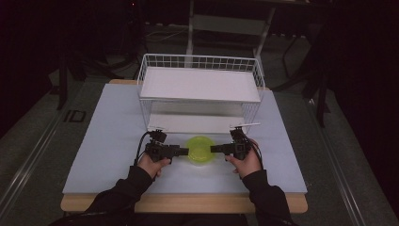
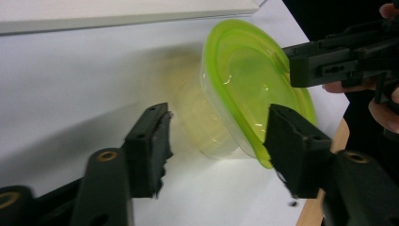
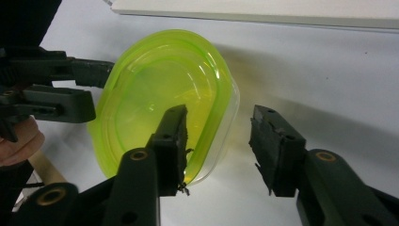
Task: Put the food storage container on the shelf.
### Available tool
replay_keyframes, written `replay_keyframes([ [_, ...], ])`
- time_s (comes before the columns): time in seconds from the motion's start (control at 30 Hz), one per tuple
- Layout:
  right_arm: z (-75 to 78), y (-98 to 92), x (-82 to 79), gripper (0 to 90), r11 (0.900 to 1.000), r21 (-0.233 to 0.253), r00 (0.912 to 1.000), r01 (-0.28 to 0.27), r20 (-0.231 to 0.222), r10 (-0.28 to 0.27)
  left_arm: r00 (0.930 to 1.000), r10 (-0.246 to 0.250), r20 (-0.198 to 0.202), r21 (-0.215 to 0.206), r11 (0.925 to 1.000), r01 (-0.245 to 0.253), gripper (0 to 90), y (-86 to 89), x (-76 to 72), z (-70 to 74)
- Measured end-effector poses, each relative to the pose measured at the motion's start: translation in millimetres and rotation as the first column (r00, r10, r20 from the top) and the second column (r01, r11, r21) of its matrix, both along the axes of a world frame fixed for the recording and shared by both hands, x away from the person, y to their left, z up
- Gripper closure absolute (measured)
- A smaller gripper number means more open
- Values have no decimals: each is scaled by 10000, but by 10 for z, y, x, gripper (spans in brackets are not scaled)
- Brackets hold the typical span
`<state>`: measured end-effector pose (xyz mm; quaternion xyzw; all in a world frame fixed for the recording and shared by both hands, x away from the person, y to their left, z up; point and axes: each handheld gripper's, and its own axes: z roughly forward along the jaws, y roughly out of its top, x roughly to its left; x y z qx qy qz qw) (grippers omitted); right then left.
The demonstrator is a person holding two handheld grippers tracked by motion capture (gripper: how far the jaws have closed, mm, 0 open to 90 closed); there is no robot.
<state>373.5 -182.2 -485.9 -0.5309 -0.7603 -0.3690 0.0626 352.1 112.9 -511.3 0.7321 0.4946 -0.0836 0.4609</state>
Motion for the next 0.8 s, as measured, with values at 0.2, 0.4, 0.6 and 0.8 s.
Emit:
replay_keyframes([
  [0.2, -12, 23, -8, 712, 9998, 175, 9996, 128, -272, -123, 9989, 34, -460, -654, 9978, -64, 553, 12, 24, -10],
  [0.4, 9, 64, -50, 758, 9996, 211, 9998, 201, -39, -200, 9968, -186, -773, -744, 9971, 129, 673, -51, -20, -33],
  [0.6, 42, 87, -118, 781, 9996, 35, 9992, 263, 291, -264, 9970, 148, -756, -858, 9961, -213, 740, -38, -85, 16],
  [0.8, 93, 120, -178, 793, 9998, -153, 9978, 160, 644, -150, 9990, 394, -229, -639, 9971, -408, 821, -22, -144, 154],
])
